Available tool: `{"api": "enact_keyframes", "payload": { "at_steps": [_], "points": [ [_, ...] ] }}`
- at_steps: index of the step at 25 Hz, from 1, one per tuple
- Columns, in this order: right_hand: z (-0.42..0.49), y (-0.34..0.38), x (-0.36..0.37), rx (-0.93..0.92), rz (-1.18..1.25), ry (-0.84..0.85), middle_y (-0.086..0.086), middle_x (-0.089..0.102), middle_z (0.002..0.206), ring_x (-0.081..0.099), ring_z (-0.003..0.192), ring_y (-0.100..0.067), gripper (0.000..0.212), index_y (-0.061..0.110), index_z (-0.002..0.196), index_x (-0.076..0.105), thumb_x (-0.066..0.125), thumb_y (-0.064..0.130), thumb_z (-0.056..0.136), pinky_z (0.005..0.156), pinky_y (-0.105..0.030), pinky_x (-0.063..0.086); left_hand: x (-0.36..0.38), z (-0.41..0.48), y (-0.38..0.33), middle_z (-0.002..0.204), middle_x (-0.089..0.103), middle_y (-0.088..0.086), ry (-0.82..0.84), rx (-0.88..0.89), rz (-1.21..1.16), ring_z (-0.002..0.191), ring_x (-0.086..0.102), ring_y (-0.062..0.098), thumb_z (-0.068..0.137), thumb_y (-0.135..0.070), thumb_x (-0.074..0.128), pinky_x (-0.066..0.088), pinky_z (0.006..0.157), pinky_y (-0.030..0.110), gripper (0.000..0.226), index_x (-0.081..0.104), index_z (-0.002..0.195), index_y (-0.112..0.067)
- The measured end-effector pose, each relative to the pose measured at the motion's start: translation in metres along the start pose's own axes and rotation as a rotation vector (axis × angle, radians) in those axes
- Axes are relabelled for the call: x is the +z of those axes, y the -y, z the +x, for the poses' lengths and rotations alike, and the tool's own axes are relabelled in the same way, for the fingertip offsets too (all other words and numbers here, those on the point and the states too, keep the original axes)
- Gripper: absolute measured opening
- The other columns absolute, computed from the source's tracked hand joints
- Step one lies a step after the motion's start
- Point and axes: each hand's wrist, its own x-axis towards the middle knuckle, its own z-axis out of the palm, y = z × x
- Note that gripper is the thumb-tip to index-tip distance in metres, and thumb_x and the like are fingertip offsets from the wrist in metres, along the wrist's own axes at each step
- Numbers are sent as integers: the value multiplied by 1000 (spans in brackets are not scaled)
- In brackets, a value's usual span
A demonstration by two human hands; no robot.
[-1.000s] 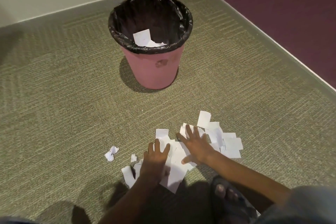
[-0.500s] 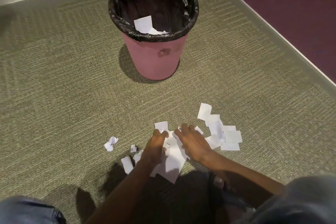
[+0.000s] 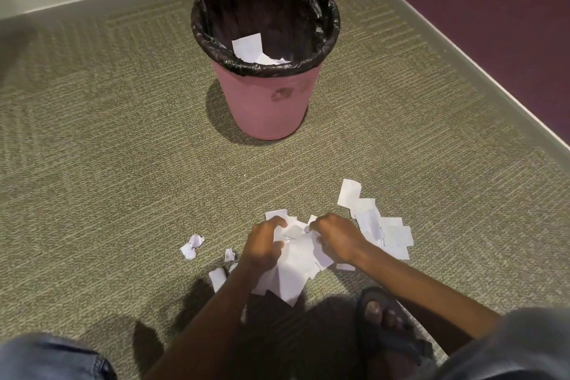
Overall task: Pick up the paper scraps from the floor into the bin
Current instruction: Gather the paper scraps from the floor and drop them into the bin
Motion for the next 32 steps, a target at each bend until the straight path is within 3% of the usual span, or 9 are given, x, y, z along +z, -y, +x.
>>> {"api": "enact_keyframes", "payload": {
  "at_steps": [5,7,9,14,17,21,23,28,32],
  "points": [
    [4,-8,-40,25,174,-37,-12,71,89,66,85,-30,14,6,93,71,61,4,85,69,-33,50,-40,22,-40,115,68,6,-4,-156,-72,101,66,20,80,-3,68,52,92,34,34,65,113,-10],
    [6,-11,-62,6,205,-52,-9,65,71,63,69,-26,7,2,78,66,63,5,83,63,-37,51,-55,30,-55,119,66,6,-55,-189,-106,107,63,19,82,-1,70,52,95,35,34,65,114,-13],
    [4,-9,-85,-9,251,-73,-4,46,55,46,51,-20,26,1,62,53,67,5,83,54,-36,46,-72,36,-70,123,64,5,-92,-201,-141,113,60,18,83,-1,70,49,100,35,35,65,115,-14],
    [-5,-4,-144,-35,303,-93,4,29,55,27,49,-10,43,14,55,41,72,11,85,50,-26,28,-119,43,-98,126,63,4,-159,-169,-184,117,56,15,81,-1,73,42,102,25,36,67,114,-15],
    [-11,-10,-173,-28,321,-124,0,34,57,31,50,-12,32,3,64,54,74,18,85,50,-28,29,-147,42,-109,128,63,3,-198,-153,-239,120,56,17,80,-4,75,42,107,33,33,69,109,-19],
    [-21,-4,-219,-41,399,-183,4,61,62,55,53,-8,9,16,75,71,74,16,84,48,-23,41,-185,41,-133,118,68,2,-270,-105,-373,115,61,20,77,-4,78,48,102,47,29,72,99,-22],
    [-23,5,-246,-29,441,-226,11,66,69,61,61,0,8,19,81,73,73,11,83,51,-17,46,-208,46,-152,113,70,-2,-313,-59,-412,110,64,15,76,-3,79,50,100,45,30,73,100,-19],
    [-4,24,-317,-32,427,-412,9,67,90,65,81,-5,15,17,97,70,70,9,84,67,-26,56,-272,81,-189,105,71,1,-480,28,-444,92,71,16,75,0,77,60,74,34,34,70,105,-14],
    [39,33,-372,-48,338,-577,0,70,96,66,80,-11,20,7,103,71,72,11,84,72,-31,60,-306,144,-201,105,69,3,-665,40,-464,94,69,16,70,3,76,60,77,31,36,70,103,-9]
  ]
}}
